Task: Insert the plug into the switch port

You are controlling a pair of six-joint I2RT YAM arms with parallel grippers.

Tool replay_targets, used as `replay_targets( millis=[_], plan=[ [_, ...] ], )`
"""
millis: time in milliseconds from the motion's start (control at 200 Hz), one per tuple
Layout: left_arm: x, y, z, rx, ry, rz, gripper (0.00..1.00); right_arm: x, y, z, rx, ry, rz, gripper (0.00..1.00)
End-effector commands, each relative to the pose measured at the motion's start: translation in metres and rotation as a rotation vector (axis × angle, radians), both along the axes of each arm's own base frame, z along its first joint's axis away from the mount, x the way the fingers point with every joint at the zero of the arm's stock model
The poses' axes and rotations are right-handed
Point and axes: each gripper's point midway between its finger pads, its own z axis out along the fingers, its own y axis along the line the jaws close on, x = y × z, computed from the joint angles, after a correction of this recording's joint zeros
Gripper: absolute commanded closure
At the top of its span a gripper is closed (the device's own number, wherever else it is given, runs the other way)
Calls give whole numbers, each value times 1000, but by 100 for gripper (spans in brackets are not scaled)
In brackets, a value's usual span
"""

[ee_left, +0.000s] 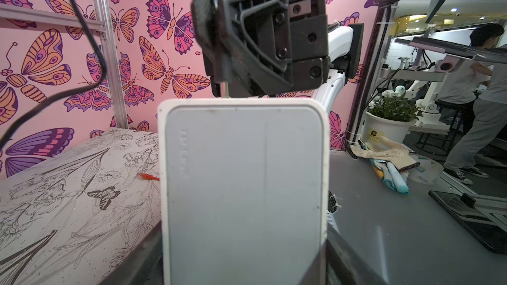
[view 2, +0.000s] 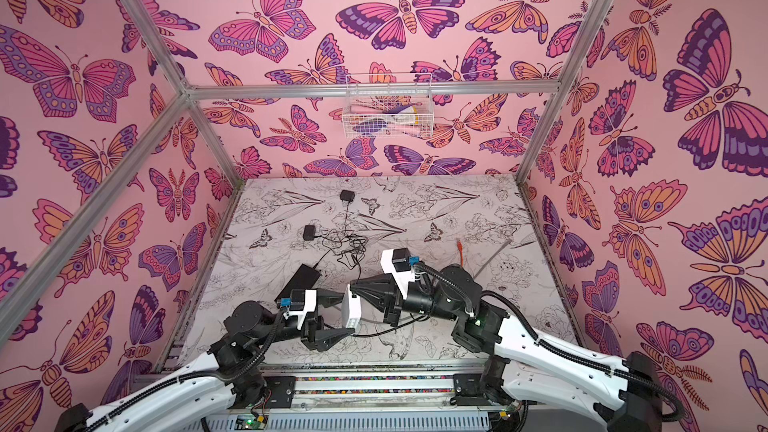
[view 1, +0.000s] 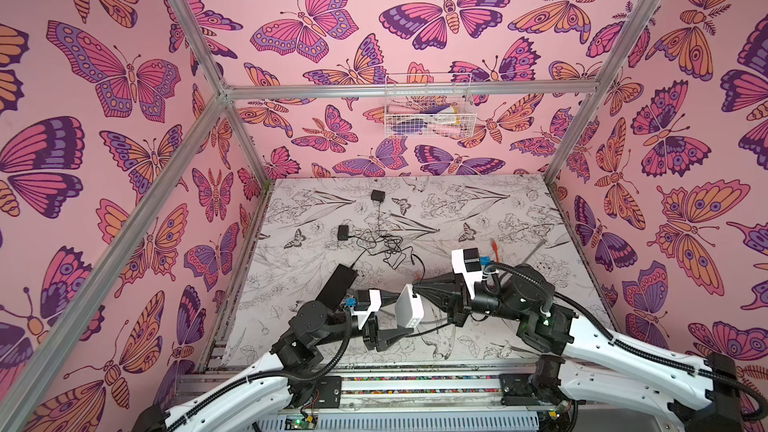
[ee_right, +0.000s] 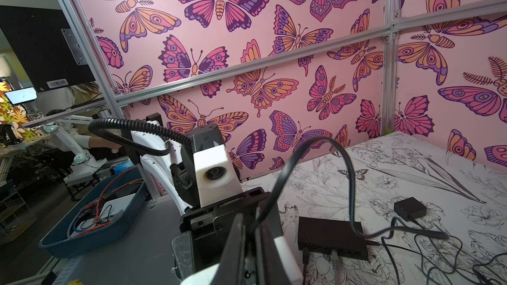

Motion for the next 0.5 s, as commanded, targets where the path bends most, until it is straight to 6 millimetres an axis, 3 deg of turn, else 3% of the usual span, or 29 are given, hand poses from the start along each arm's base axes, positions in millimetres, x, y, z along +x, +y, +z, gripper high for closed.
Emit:
replay_targets(
  millis=[0, 496],
  plan=[
    [-4, 6, 22, -70, -57, 11, 100, -1, -3, 2, -12, -21, -17, 100],
    [-2, 4, 26, -69, -52, 15, 100, -8, 2, 3, -12, -21, 6, 100]
  ],
)
